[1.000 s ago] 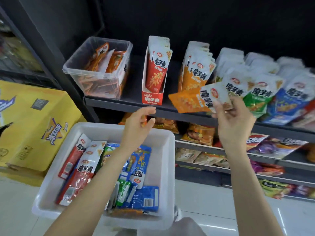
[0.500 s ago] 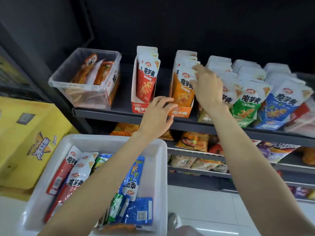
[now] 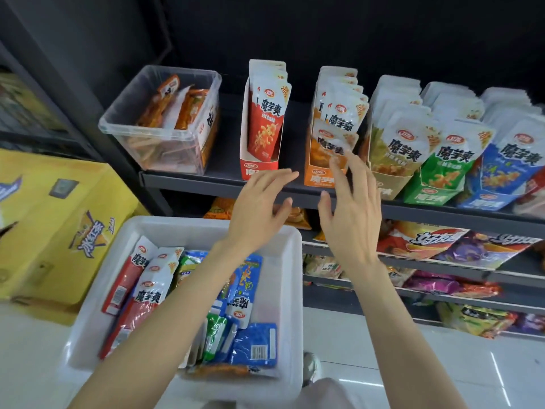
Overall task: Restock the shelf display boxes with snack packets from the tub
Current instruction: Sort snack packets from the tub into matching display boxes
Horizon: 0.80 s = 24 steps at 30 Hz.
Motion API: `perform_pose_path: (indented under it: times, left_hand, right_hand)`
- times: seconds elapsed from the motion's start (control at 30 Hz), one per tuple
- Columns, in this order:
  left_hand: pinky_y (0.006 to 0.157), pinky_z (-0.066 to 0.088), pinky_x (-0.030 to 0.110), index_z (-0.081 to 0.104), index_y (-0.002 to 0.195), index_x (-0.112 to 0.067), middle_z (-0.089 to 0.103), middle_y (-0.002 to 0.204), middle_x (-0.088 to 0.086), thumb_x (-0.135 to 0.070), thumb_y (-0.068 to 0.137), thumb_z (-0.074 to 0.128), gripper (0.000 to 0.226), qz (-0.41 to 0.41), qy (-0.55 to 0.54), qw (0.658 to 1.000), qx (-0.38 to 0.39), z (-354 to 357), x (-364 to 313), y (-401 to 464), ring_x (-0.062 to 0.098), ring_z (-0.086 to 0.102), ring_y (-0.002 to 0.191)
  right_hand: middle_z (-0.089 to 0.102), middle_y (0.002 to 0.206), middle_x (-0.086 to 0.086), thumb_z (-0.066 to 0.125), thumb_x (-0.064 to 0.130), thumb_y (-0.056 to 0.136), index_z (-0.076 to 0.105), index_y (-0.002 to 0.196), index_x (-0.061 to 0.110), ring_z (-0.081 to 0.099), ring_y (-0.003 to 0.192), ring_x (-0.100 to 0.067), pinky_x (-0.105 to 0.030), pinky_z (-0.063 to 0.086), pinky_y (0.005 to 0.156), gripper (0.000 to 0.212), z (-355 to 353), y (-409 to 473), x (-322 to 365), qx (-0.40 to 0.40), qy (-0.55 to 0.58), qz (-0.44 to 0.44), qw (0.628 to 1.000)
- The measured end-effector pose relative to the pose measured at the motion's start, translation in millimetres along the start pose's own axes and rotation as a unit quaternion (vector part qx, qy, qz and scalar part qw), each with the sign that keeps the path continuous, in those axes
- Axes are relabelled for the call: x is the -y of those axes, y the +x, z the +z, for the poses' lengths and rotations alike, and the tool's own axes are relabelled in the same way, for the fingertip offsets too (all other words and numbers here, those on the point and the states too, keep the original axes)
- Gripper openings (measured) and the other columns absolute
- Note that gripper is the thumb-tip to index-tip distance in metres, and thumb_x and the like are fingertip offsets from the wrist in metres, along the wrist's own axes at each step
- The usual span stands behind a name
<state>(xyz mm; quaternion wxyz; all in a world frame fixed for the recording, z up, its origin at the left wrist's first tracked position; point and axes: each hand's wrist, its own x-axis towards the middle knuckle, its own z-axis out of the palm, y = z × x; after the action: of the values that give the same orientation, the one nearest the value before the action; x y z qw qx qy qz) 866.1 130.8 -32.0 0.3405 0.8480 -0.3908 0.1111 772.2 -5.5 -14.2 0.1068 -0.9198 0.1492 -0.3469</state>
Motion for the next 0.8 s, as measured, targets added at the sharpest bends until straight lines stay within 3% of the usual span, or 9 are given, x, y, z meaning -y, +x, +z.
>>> perform_pose_path:
  times: [0.23, 0.4, 0.5, 0.67, 0.73, 0.8]
  left_hand:
    - [0.103, 0.027, 0.023, 0.048, 0.137, -0.018, 0.05, 0.139, -0.001, -0.02, 0.091, 0.058, 0.047, -0.003, 0.008, 0.999, 0.039, 7.0, -7.7, 14.8, 0.017, 0.041, 0.129]
    - [0.091, 0.041, 0.024, 0.061, 0.121, -0.018, 0.064, 0.116, -0.002, -0.019, 0.088, 0.059, 0.034, -0.041, -0.022, 0.999, -0.027, -3.4, -7.8, -2.9, 0.017, 0.054, 0.11]
    - [0.084, 0.044, 0.025, 0.063, 0.114, -0.018, 0.067, 0.104, -0.005, -0.027, 0.088, 0.054, 0.029, -0.071, -0.025, 0.996, -0.058, -21.0, 12.8, -40.8, 0.014, 0.057, 0.099]
    - [0.08, 0.049, 0.036, 0.062, 0.116, -0.017, 0.067, 0.098, -0.002, -0.041, 0.083, 0.053, 0.042, -0.192, 0.076, 0.977, 0.053, -57.4, 79.6, -132.1, 0.024, 0.06, 0.095]
    - [0.084, 0.048, 0.042, 0.061, 0.121, -0.016, 0.067, 0.104, 0.006, -0.049, 0.079, 0.059, 0.053, -0.229, 0.139, 0.955, 0.13, -67.0, 103.7, -163.2, 0.033, 0.059, 0.1]
    - [0.092, 0.042, 0.045, 0.056, 0.128, -0.017, 0.06, 0.121, 0.012, -0.044, 0.077, 0.071, 0.06, -0.265, 0.176, 0.927, 0.2, -72.9, 116.6, -183.3, 0.037, 0.051, 0.112]
  right_hand:
    - [0.05, 0.138, -0.009, 0.051, 0.012, 0.091, 0.052, 0.133, 0.005, 0.047, 0.125, -0.027, -0.037, 0.04, 0.104, 0.043, 1.6, 23.1, -1.7, 0.004, 0.006, -0.011, 1.0]
    - [0.059, 0.125, -0.009, 0.056, 0.009, 0.088, 0.063, 0.117, 0.008, 0.051, 0.115, -0.026, -0.038, 0.046, 0.094, 0.03, 5.5, -7.2, 17.7, 0.01, 0.052, -0.039, 0.998]
    - [0.06, 0.121, -0.009, 0.061, 0.005, 0.085, 0.066, 0.112, 0.009, 0.054, 0.113, -0.026, -0.039, 0.047, 0.096, 0.027, 18.1, -35.1, 36.5, 0.086, 0.086, -0.062, 0.991]
    - [0.065, 0.111, -0.008, 0.065, 0.007, 0.081, 0.068, 0.105, 0.01, 0.06, 0.104, -0.029, -0.04, 0.051, 0.089, 0.024, 51.8, -72.5, 71.0, 0.213, 0.118, -0.137, 0.96]
    - [0.063, 0.117, -0.007, 0.063, 0.01, 0.086, 0.064, 0.116, 0.012, 0.058, 0.106, -0.029, -0.038, 0.049, 0.09, 0.03, 70.0, -81.2, 88.2, 0.319, 0.129, -0.159, 0.925]
    - [0.053, 0.132, -0.004, 0.053, 0.016, 0.094, 0.052, 0.133, 0.017, 0.047, 0.12, -0.025, -0.036, 0.037, 0.1, 0.039, 90.7, -87.9, 105.7, 0.448, 0.115, -0.176, 0.869]
